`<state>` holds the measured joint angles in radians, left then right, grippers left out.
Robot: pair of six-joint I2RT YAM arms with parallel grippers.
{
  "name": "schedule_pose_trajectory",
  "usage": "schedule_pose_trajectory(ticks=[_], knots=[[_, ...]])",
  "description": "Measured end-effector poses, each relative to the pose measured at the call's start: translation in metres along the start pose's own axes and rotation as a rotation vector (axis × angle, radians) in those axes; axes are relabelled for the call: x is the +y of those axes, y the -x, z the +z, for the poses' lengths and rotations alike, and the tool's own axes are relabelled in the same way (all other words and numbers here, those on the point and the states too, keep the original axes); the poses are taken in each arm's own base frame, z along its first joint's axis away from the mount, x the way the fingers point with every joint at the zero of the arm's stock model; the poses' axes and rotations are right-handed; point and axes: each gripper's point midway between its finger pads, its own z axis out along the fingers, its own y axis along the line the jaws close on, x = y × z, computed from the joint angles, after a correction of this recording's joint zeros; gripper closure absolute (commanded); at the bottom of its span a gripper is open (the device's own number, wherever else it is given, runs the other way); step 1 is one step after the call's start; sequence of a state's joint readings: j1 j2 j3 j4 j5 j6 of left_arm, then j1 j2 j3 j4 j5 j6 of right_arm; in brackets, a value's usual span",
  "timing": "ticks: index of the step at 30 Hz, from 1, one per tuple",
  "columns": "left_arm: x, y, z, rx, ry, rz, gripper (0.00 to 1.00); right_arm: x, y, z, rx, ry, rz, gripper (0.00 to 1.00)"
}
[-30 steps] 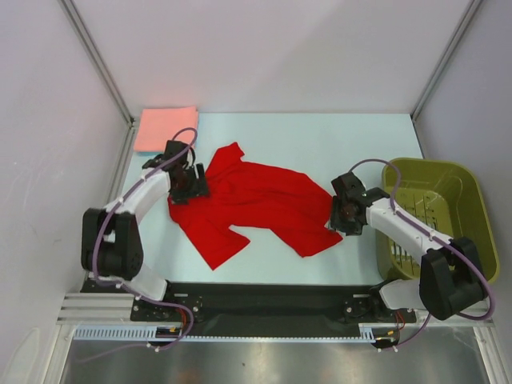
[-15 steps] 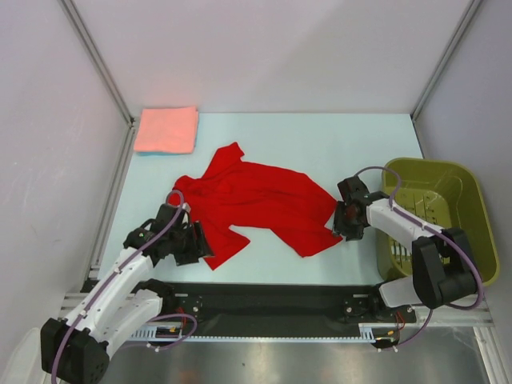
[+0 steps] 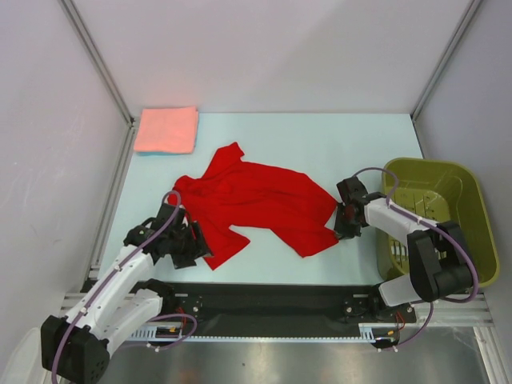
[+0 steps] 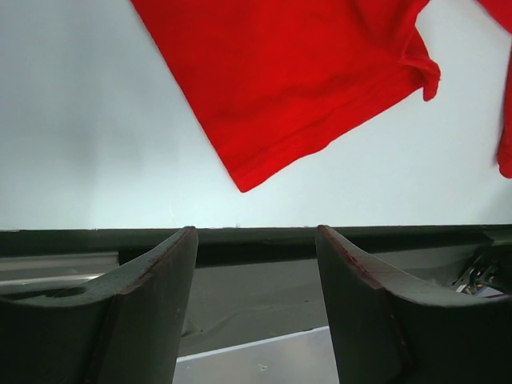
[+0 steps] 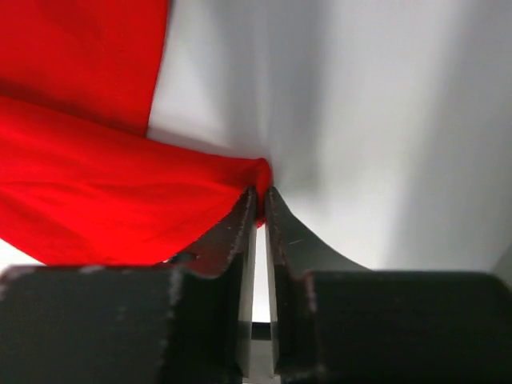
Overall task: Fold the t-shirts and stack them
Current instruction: Flatten the tshirt out
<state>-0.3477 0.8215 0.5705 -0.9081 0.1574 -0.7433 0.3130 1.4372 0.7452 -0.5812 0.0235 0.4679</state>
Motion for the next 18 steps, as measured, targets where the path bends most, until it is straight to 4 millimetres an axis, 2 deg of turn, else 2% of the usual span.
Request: schedule_pose_trajectory(ticks=[2,6,10,12,13,18], knots=[[0.001,-0.001,0.002,0.012,0.011,-0.013,0.33,0.001,0.000,0.000,0.001,0.004,0.002,1.00],[0.003,-0.004,0.011,0.042,0.031,-0.045,0.38,0.001,0.000,-0.002,-0.001,0.005,0.001,1.00],[0.007,-0.010,0.024,0.067,0.045,-0.092,0.51,0.005,0.000,-0.010,-0.013,0.014,-0.015,1.00],[0.009,-0.011,0.028,0.076,0.060,-0.105,0.52,0.009,0.001,-0.014,-0.027,0.023,-0.030,1.00],[0.010,-0.011,0.030,0.080,0.067,-0.109,0.56,0.011,0.001,-0.016,-0.031,0.027,-0.037,1.00],[0.013,-0.011,0.040,0.093,0.142,-0.083,0.56,0.017,-0.003,-0.019,-0.037,0.036,-0.060,1.00]])
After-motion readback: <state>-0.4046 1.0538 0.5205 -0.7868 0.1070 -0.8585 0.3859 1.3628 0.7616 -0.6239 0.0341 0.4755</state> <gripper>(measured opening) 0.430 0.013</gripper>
